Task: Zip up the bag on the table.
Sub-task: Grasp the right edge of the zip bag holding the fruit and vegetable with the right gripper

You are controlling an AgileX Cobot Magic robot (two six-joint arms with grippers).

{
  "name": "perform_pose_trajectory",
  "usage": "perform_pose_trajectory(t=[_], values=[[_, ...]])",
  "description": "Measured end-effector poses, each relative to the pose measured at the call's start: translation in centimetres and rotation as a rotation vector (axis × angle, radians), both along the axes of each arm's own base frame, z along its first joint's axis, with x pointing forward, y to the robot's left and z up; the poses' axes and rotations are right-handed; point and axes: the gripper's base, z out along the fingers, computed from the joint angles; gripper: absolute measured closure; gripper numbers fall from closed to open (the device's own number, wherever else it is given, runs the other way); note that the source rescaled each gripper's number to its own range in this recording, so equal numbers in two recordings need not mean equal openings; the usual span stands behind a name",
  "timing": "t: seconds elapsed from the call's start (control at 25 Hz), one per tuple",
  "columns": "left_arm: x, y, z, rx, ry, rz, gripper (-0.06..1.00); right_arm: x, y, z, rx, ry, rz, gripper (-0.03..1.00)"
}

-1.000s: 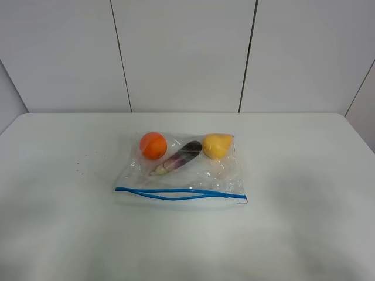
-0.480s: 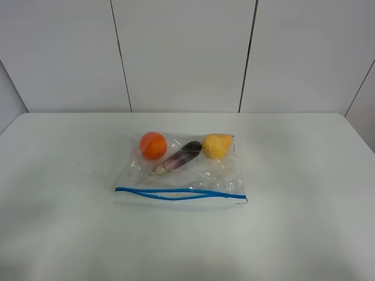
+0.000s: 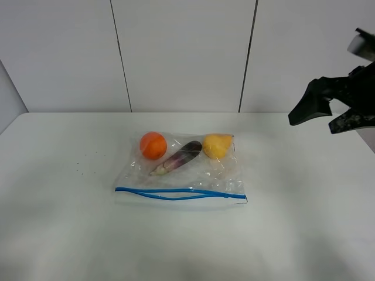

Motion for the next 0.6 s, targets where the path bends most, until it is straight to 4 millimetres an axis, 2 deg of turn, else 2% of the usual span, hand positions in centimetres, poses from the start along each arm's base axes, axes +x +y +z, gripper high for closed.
perform_pose_trajectory(t=[0.24, 0.32, 0.44, 0.6], values=[[0.0, 0.0, 0.0, 0.0, 0.0, 0.0, -0.06, 1.8, 0.5, -2.9, 0.054, 0.053, 0.046, -0.03], [0.0, 0.0, 0.0, 0.0, 0.0, 0.0, -0.06, 1.6, 0.7, -4.5, 0.083, 0.075, 0.058, -0.03], [0.0, 0.0, 0.0, 0.0, 0.0, 0.0, -0.06, 1.2, 1.0, -7.9, 0.132, 0.121, 0.086, -0.03], [0.0, 0.0, 0.0, 0.0, 0.0, 0.0, -0.06, 2.1, 0.4, -10.8, 0.237, 0.148, 0.064, -0.03]])
